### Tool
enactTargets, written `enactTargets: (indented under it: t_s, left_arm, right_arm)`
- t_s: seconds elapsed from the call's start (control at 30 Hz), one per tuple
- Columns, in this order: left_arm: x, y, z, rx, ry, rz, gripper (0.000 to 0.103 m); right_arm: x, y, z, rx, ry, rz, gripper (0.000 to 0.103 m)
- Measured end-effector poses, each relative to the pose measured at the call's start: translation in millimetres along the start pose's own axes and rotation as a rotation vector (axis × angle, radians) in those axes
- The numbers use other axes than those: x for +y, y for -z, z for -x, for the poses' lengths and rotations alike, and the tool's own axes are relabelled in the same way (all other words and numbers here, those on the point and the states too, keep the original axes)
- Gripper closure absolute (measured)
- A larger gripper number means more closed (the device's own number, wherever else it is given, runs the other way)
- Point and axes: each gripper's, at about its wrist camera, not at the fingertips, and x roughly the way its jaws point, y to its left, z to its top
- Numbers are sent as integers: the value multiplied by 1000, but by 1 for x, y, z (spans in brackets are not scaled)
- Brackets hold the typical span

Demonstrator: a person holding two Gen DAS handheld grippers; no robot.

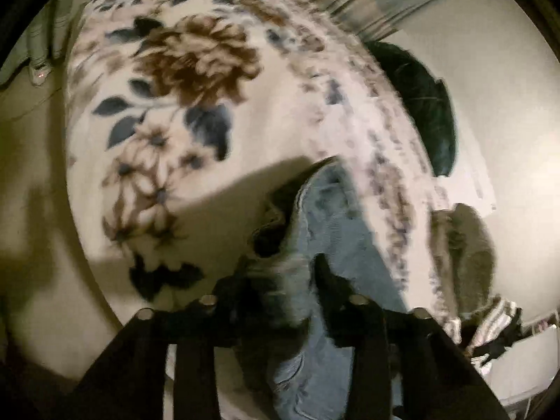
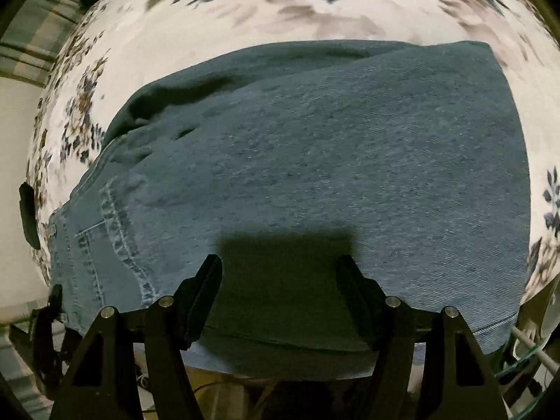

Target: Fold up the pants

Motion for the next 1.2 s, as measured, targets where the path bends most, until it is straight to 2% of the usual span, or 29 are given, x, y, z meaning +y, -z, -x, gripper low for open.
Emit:
enactTargets:
  t_s: [0.03,0.07,0.1,0.17,0.2,0.23,0.37,0.4,0.5,0.63,0.73,0.83,1.03,1.2]
  left_arm:
    - [9,-1,-9,19,-5,30,49]
    - [16,-4,-21,43,-5,65,49]
    - [22,-5,-28,32,15,95,49]
    - [18,-8,-26,15,10,87,50]
    - [10,-9,-24,11,-6,57,61]
    - [2,-10,-19,-2,-23,22,65]
    - [-44,-4,8,-70,-88,-175,75]
    - [-62,0,19,-90,-98,-241,76]
    - [-102,12,41,-127,-93,-381,78]
    - [-150,31,69,-154,-49,-531,81]
    - [-183,47,81,-155,-13,-616,83]
    - [-214,71,89,-144,24,-705,84]
    - [-277,136,101,-122,132,-864,85]
    - [-324,192,87,-44,228,-944,86]
  right_arm:
    - [1,0,-1,0,0,1,33]
    - [1,0,-1,0,-1,1,33]
    - [1,-1,-1,1,-4,-1,33]
    - [0,-1,0,4,-10,-2,33]
    - [-1,-1,0,4,-7,0,33]
    - [-3,-1,1,4,5,4,33]
    - [-2,1,2,-4,131,47,31]
    - [-1,2,3,-7,164,58,22]
    - [-3,4,8,-26,245,79,7]
    - [-13,7,20,-63,329,97,5]
    - [-23,10,31,-79,330,99,5]
    - [-37,12,44,-88,311,90,5]
    - [-99,15,84,-122,240,0,5]
    - [-163,17,111,-139,214,-123,5]
